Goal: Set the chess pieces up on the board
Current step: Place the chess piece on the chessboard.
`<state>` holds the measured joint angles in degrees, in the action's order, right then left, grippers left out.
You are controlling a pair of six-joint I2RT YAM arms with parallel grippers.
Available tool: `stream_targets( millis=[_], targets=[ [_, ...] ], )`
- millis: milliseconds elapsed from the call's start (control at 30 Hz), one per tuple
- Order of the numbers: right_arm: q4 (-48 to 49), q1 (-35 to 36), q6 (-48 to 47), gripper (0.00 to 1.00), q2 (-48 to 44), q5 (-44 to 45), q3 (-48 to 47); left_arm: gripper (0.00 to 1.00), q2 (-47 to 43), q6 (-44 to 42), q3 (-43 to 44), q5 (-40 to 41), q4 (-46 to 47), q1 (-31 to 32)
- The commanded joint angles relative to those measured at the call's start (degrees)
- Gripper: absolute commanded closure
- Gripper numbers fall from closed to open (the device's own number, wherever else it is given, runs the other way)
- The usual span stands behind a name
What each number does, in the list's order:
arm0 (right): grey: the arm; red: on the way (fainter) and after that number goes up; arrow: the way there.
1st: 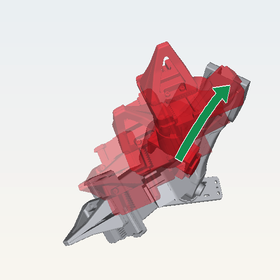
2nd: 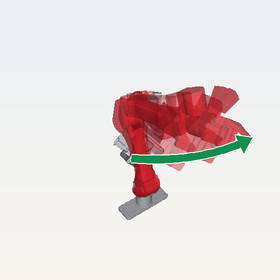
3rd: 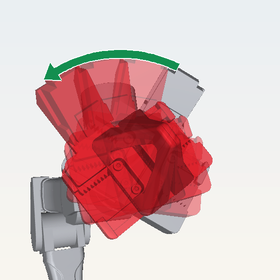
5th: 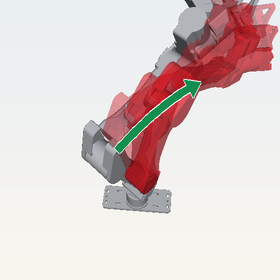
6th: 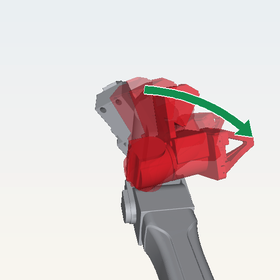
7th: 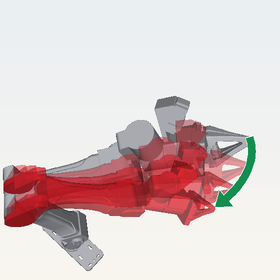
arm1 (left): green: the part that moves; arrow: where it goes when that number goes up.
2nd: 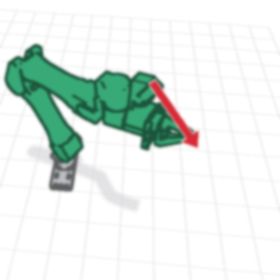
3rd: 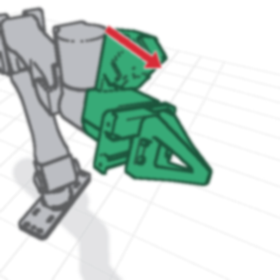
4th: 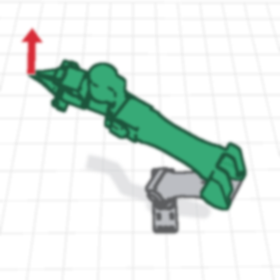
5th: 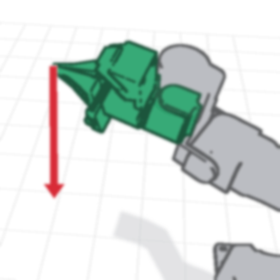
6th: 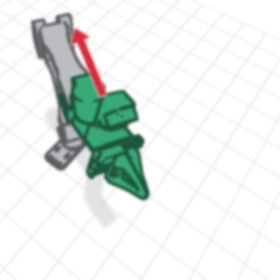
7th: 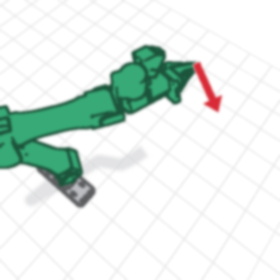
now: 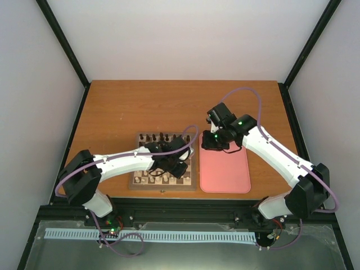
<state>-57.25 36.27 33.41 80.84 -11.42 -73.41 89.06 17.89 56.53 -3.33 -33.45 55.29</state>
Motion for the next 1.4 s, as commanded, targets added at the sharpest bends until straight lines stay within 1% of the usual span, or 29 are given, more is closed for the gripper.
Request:
stream_targets(
  millis=[0,300,533,1033,1367],
  targets=[
    [1.45,-0.86,-0.49,0.82,-1.79,-0.68,1.3,0.94,-0.02,-0.69,0.03,0.0,-0.04,0.79],
    [1.6,-2.06,-1.28,0.81,-2.15,-1.33,2.08,0.94,1.47,-0.71,-0.05,1.38,-1.08,0.78],
    [2.12,-2.35,-1.39,0.81,-1.84,-2.14,2.28,0.94,0.49,-1.18,-0.8,3.27,-2.66,0.79],
    [2.72,-2.39,-0.98,0.81,-1.97,-2.64,3.17,0.94,2.03,-1.81,-0.22,2.56,-2.53,0.79],
    [2.94,-2.51,-1.04,0.81,-1.92,-2.73,3.53,0.94,3.48,-2.22,1.74,2.7,-2.46,0.78]
  ],
)
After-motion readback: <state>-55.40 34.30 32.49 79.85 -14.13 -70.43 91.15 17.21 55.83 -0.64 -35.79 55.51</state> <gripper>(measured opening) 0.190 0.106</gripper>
